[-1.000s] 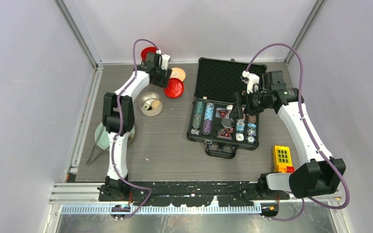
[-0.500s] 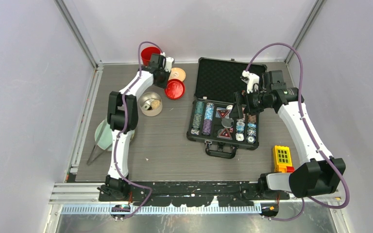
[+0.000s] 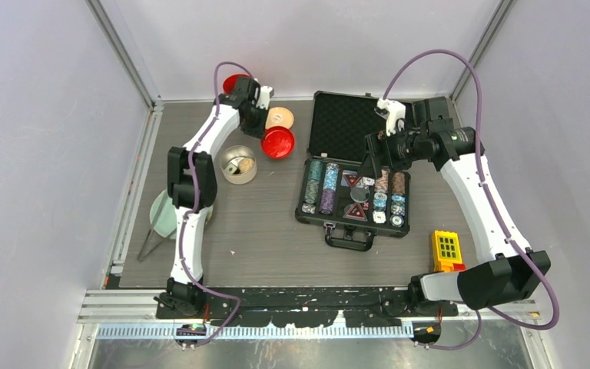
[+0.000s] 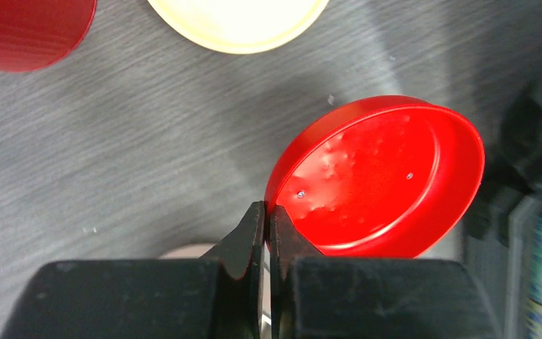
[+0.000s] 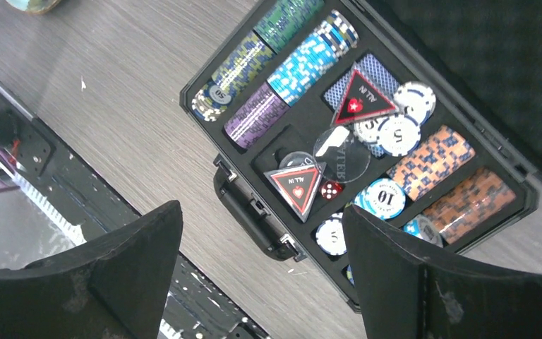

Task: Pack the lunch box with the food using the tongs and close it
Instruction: Pick up the box lid from the center of the board.

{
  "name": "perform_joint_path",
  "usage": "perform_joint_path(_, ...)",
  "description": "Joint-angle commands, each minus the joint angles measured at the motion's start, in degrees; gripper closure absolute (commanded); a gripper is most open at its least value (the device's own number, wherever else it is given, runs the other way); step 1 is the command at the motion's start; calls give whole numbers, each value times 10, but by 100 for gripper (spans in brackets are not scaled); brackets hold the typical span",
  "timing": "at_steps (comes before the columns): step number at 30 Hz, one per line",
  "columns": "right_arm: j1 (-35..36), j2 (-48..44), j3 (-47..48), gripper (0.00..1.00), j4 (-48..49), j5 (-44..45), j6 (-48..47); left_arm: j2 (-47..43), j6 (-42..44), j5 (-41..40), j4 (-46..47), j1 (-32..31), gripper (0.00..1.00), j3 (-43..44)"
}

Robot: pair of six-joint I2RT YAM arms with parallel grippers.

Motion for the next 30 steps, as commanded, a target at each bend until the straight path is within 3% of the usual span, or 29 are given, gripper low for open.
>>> perform_joint_path(1,27,2,79,12,-48,4,-71,-93,-31,46,-82,-2,100,45)
perform_joint_path(7,107,-4,161,12,-124,74,-236,-138,-50,86,-180,-3,100,56)
perform_joint_path(12,180,-28,147,14,-121,128,-331,-169,-53,104,-256,-17,100,52)
perform_joint_path(24,451,-22,108,28,-98,284,-486,-262,-3,153,-339,-101,100,-25)
perform_joint_path(30,505,-7,74,33,-77,284,-499,-288,33,173,-375,-142,100,-61)
